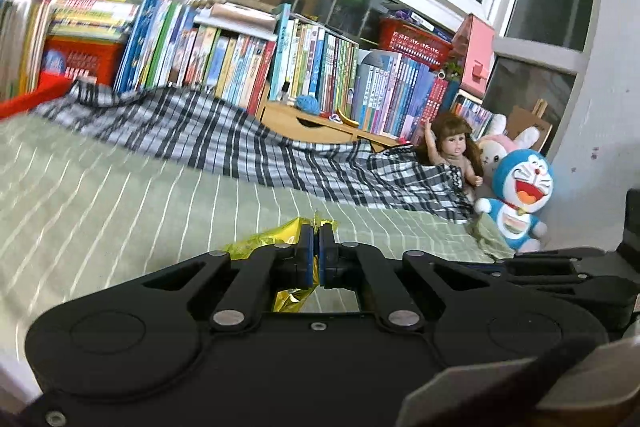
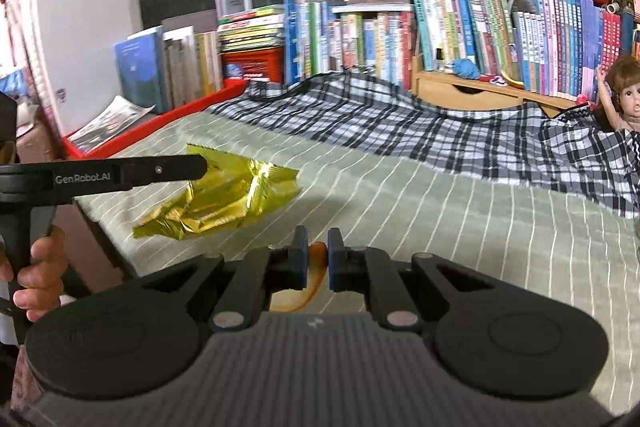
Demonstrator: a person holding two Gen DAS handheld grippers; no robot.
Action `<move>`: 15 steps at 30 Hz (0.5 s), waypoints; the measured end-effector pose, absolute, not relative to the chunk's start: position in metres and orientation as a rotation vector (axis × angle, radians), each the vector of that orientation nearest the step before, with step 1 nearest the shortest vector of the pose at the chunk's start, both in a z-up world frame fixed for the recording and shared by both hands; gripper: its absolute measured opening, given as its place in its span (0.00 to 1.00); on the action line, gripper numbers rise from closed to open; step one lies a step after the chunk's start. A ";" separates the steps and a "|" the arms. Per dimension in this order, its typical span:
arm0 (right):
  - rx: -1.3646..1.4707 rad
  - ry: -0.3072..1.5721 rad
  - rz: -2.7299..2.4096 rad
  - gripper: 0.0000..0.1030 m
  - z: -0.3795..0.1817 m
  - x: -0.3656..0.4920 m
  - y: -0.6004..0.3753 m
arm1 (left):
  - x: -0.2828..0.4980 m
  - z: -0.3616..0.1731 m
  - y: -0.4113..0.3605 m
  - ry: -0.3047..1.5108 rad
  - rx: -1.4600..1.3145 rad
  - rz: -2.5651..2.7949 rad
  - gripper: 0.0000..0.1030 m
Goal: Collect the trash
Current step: 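Lift the gold foil packet with the left gripper while the right lifts the bread crust, then carry the gold packet and bread crust over the bed edge above the bin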
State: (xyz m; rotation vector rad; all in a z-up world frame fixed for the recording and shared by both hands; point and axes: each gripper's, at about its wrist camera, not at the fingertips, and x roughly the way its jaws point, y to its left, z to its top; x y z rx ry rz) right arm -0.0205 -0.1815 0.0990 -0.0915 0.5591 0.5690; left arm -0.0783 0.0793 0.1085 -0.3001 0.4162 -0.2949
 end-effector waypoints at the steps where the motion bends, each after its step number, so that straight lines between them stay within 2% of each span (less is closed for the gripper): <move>1: -0.094 0.561 0.575 0.12 0.098 -0.027 -0.180 | -0.088 0.106 0.082 0.413 -0.307 -0.291 0.02; 15: -0.108 0.588 0.644 0.12 0.074 -0.094 -0.170 | -0.192 0.108 0.097 0.381 -0.327 -0.319 0.02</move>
